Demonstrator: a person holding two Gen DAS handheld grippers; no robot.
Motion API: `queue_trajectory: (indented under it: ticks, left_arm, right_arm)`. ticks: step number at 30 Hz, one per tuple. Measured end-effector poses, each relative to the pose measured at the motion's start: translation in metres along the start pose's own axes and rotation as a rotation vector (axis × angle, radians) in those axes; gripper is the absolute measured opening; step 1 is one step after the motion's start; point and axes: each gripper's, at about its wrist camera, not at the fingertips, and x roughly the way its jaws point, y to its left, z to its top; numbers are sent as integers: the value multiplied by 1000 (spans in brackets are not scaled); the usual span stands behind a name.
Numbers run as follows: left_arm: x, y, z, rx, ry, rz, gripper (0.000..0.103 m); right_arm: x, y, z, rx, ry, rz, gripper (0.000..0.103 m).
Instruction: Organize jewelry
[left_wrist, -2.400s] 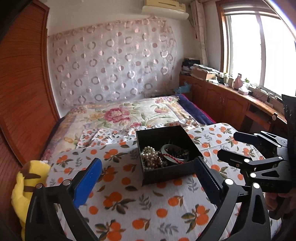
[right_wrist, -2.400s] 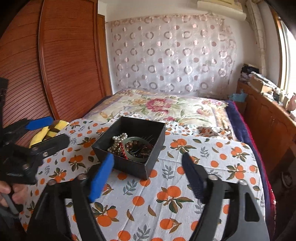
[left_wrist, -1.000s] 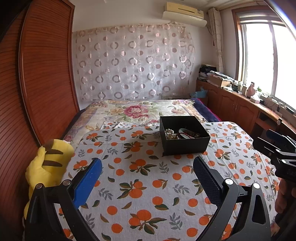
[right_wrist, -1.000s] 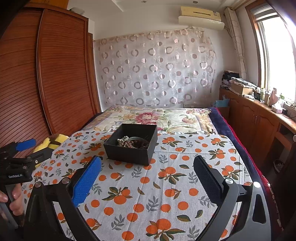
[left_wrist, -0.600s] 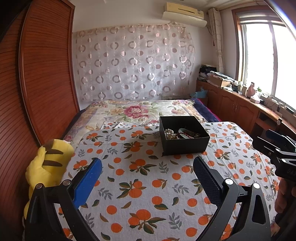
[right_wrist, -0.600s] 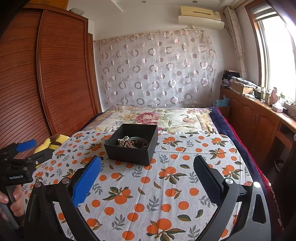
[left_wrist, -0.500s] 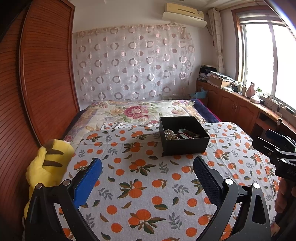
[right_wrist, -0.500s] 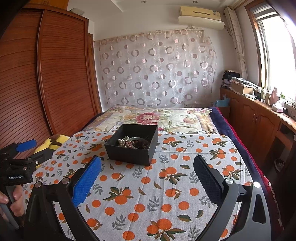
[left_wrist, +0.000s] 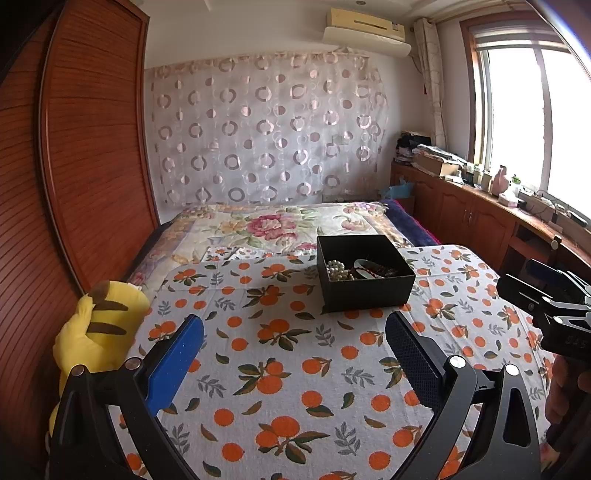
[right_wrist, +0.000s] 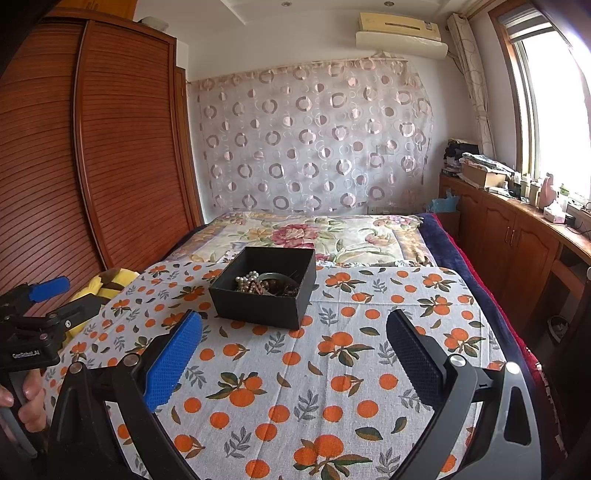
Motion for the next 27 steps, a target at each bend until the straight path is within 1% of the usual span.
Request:
queue_trajectory:
  ticks: [27]
  left_arm:
    - [-8,-4,5,3,-12,-3,95]
  right_arm:
    - [-2,0,0,1,-2,3,101]
